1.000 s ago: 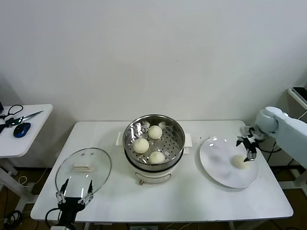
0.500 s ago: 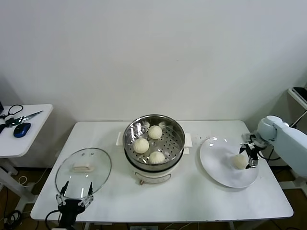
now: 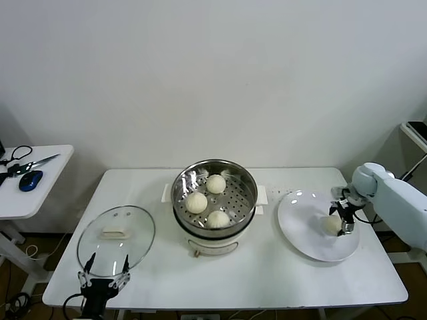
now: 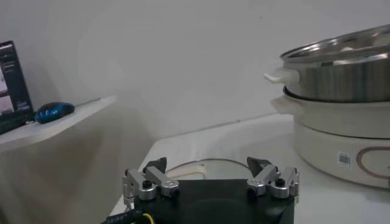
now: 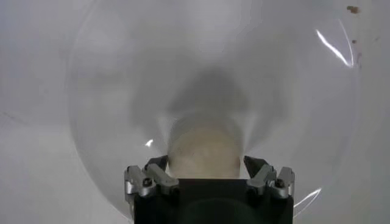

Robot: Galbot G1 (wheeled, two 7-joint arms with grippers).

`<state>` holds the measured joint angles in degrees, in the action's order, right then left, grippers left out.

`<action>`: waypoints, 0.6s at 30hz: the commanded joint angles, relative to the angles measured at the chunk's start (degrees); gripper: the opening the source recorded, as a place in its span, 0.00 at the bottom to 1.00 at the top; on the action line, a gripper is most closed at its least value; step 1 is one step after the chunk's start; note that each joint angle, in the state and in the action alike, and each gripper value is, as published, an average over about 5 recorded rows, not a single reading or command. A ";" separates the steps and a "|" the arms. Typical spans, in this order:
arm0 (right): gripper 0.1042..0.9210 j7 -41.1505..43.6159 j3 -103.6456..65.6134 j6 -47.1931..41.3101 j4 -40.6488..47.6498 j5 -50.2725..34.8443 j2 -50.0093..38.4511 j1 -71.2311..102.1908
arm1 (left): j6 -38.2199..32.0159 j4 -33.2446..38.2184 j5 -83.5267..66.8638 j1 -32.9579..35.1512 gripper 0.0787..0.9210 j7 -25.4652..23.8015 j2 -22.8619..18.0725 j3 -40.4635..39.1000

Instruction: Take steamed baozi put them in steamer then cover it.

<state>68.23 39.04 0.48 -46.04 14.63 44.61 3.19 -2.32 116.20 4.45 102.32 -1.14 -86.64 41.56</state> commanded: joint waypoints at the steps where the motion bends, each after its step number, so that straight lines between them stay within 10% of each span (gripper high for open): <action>1: 0.86 0.40 -0.42 0.46 1.25 0.34 0.92 0.05 | -0.03 -0.07 0.11 -0.01 0.88 0.01 0.00 -0.10; 18: 0.71 0.77 9.81 -1.19 -3.58 -7.39 -1.35 -9.99 | -0.58 0.20 -0.36 0.80 0.88 -0.02 0.36 -0.10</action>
<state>69.13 41.00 0.58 -46.86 13.23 44.07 0.65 -2.83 116.26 4.26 103.08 -1.12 -86.44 41.58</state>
